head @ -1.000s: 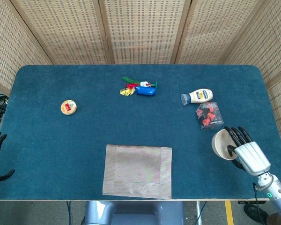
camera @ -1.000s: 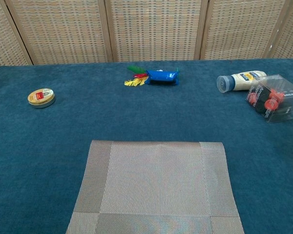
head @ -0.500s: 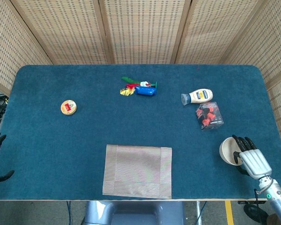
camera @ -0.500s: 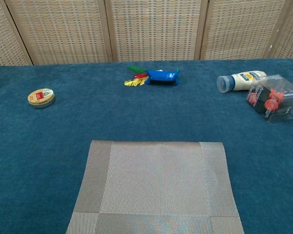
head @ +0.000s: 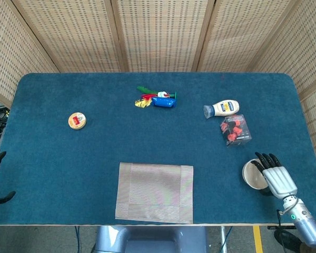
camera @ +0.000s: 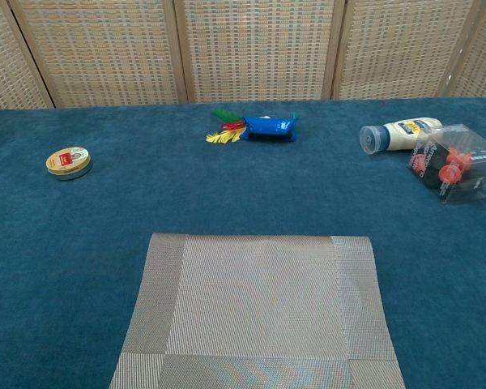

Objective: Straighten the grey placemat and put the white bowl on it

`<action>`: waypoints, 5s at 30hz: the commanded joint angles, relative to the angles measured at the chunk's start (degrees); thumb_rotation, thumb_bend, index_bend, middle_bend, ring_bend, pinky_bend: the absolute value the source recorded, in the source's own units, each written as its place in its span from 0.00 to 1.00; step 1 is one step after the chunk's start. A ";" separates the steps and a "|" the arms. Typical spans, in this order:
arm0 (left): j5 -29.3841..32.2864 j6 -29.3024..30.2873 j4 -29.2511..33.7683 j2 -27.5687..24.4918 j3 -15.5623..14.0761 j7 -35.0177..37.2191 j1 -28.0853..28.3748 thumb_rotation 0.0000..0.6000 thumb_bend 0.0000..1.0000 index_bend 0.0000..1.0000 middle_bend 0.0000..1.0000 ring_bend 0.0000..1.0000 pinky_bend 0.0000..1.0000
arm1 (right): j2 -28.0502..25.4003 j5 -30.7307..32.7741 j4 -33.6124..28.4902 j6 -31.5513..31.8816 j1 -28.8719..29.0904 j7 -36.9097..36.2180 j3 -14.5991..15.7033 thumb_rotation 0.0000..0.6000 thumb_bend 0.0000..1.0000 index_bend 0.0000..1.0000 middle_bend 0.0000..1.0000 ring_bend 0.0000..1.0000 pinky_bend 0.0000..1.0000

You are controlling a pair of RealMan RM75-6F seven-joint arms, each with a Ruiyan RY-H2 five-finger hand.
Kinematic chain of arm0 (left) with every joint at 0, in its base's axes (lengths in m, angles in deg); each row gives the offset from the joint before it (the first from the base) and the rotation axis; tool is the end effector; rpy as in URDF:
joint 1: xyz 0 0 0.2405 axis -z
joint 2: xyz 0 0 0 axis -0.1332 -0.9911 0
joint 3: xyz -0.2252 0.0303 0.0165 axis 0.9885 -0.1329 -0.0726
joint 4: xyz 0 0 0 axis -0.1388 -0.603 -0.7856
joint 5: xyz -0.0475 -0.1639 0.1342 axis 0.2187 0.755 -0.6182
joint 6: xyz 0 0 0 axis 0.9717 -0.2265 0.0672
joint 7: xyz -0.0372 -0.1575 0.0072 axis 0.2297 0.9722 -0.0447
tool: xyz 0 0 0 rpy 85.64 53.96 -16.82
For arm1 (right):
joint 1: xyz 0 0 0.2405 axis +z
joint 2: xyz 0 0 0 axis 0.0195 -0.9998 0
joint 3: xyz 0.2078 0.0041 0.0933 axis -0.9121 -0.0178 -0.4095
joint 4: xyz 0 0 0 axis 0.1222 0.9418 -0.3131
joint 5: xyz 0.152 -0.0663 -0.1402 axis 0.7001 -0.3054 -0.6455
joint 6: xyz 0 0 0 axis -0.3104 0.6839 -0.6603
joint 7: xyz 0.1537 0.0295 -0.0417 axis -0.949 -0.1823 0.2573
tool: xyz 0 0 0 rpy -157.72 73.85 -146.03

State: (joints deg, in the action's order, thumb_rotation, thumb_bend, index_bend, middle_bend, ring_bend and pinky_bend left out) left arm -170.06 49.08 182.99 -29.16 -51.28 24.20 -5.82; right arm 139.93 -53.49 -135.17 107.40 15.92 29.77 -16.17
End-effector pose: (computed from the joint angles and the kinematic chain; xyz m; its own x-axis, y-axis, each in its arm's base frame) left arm -0.2857 0.1721 0.1581 0.4754 0.0788 0.8762 0.8731 0.0796 -0.4809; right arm -0.3421 -0.2436 0.0799 0.5778 -0.2696 0.7703 -0.8160 -0.2067 0.5398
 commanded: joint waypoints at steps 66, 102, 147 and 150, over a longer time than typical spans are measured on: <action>-36.83 -18.94 -31.91 33.60 -14.76 10.98 30.39 1.00 0.36 0.40 0.00 0.00 0.00 | -4.60 -1.06 -15.63 20.27 -8.82 4.97 -7.15 1.00 0.00 0.00 0.00 0.00 0.00; -33.46 -17.85 -35.56 38.24 -16.37 10.09 32.49 1.00 0.44 0.40 0.00 0.00 0.00 | -4.75 -1.84 -15.94 20.37 -9.17 4.88 -7.46 1.00 0.00 0.00 0.00 0.00 0.00; -4.16 -28.34 -18.41 34.20 7.75 15.54 40.05 1.00 0.69 0.85 0.00 0.00 0.00 | -5.58 -3.21 -16.94 22.00 -9.78 3.75 -7.64 1.00 0.00 0.00 0.00 0.00 0.00; 3.53 -32.02 -17.77 33.13 13.34 12.57 42.28 1.00 0.69 0.85 0.00 0.00 0.00 | -5.62 -3.14 -16.95 22.06 -9.80 3.71 -7.73 1.00 0.00 0.00 0.00 0.00 0.00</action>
State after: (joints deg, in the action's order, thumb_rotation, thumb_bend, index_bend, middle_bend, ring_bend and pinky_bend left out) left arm -175.44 22.73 161.97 6.30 -45.46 38.93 32.84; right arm 134.31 -56.63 -152.12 129.46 6.12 33.48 -23.90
